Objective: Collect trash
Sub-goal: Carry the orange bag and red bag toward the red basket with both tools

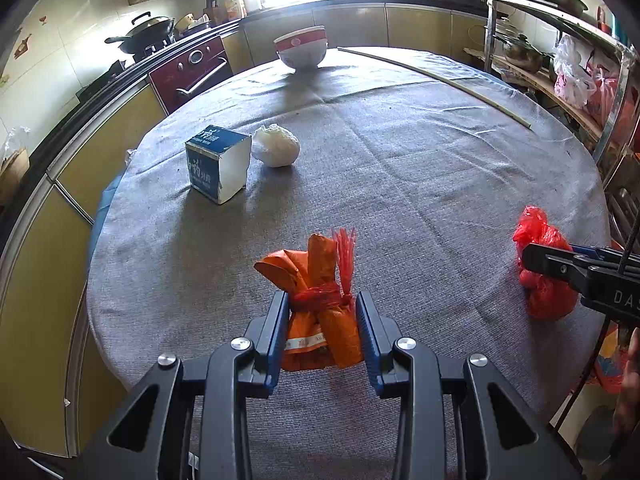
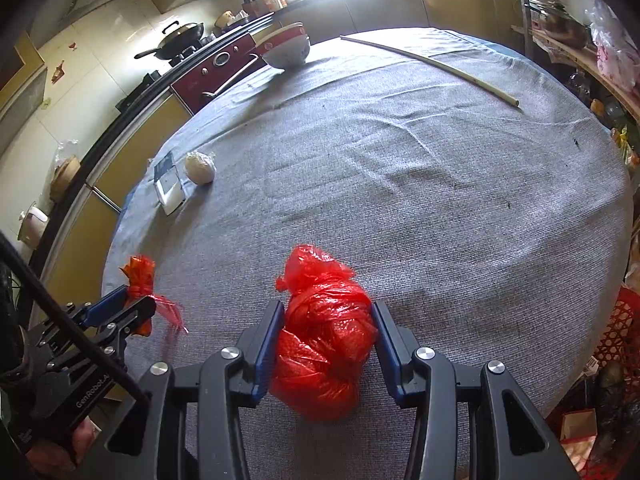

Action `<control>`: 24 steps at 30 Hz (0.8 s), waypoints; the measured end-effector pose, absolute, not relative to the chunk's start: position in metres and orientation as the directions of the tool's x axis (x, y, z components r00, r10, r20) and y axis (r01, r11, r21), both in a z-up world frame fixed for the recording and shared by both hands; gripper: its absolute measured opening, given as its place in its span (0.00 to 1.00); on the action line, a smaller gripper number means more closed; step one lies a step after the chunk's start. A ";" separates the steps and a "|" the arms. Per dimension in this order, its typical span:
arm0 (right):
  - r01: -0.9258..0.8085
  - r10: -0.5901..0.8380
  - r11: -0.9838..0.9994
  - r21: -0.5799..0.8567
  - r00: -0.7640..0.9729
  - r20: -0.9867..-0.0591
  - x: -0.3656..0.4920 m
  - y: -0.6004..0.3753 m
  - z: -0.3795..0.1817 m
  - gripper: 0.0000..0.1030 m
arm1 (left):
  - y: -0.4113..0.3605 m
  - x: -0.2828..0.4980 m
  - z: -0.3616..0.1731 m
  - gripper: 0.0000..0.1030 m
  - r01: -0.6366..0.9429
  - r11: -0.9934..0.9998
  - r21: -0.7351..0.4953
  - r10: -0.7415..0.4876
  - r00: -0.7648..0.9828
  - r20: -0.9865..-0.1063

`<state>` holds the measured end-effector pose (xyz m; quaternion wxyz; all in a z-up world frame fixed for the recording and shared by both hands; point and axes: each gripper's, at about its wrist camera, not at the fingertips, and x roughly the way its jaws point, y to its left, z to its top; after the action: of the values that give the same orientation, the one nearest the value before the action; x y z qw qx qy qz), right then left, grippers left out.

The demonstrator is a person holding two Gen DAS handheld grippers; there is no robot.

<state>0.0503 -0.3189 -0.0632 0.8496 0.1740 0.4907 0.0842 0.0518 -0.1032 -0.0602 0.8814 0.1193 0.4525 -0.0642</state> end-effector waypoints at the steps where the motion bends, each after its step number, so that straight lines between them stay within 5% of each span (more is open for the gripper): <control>1: 0.029 0.316 0.924 0.381 0.504 -0.804 0.050 -0.319 -0.063 0.46 | -0.103 0.052 -0.061 0.35 0.221 0.963 0.152 -0.005 0.582 -0.813; 24: 0.017 0.338 0.917 0.398 0.497 -0.800 0.051 -0.321 -0.064 0.48 | -0.108 0.054 -0.062 0.35 0.226 0.961 0.160 0.001 0.575 -0.818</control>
<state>0.0506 -0.3213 -0.0639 0.8462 0.1798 0.4926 0.0948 0.0539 -0.1078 -0.0620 0.8788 0.1246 0.4562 -0.0642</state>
